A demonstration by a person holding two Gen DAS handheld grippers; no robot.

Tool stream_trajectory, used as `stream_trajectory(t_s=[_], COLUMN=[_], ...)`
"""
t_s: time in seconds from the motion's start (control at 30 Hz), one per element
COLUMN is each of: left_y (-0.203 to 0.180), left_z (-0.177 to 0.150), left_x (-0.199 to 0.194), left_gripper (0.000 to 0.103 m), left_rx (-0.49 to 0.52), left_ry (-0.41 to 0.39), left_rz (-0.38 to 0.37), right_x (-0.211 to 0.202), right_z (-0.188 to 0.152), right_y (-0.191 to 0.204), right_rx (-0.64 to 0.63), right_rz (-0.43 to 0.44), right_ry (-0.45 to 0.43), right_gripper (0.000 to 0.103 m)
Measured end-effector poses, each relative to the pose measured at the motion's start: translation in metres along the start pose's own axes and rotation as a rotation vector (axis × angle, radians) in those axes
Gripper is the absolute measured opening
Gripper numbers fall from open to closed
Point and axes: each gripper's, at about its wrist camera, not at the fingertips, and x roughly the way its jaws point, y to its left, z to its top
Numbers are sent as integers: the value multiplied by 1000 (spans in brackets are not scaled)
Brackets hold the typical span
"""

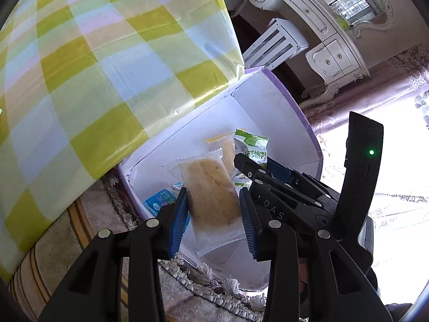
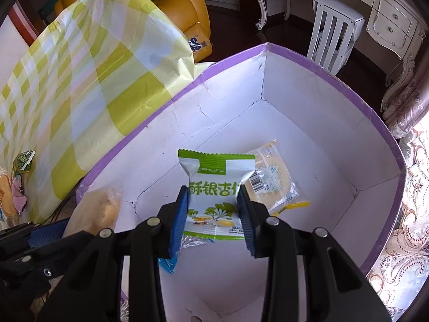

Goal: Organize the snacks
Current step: 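Carry both packs over the white box and open both tools to release, then return to the pile and grasp the orange-edged packet with left tool while right grasps white paper pack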

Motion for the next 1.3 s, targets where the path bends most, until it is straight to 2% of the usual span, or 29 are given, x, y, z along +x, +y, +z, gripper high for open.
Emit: stream_trajectory(t_s=[0.3,0.37,0.53,0.6,0.7,0.83,0.97,1.17,1.3], left_y=[1,2,8,10,13,14,14,19,34], left_z=[10,11,10,7,5,2,-10,-38,-57], left_x=[19,19,8,0,-14,-33,-62,-115,-145], left_gripper=[38,54,61,66,73,81,89,93,94], left_rx=[-5,-20,-46,-51,-68,-59,-32,25,30], left_ry=[36,29,-10,-37,-79,-140,-237,-434,-521], left_rz=[27,41,45,55,53,69,102,220,326], right_x=[12,12,6,2,-7,-20,-33,-54,-61], right_z=[-4,-4,-2,0,3,6,12,18,15], right_y=[-6,-5,-9,-10,-10,0,14,51,81], right_rx=[20,20,41,53,69,58,31,-45,-102], right_rz=[-4,-2,-21,-27,-20,-16,1,50,86], right_ry=[38,42,28,14,-12,-49,-84,-120,-122], right_gripper=[39,41,59,69,76,76,77,77,77])
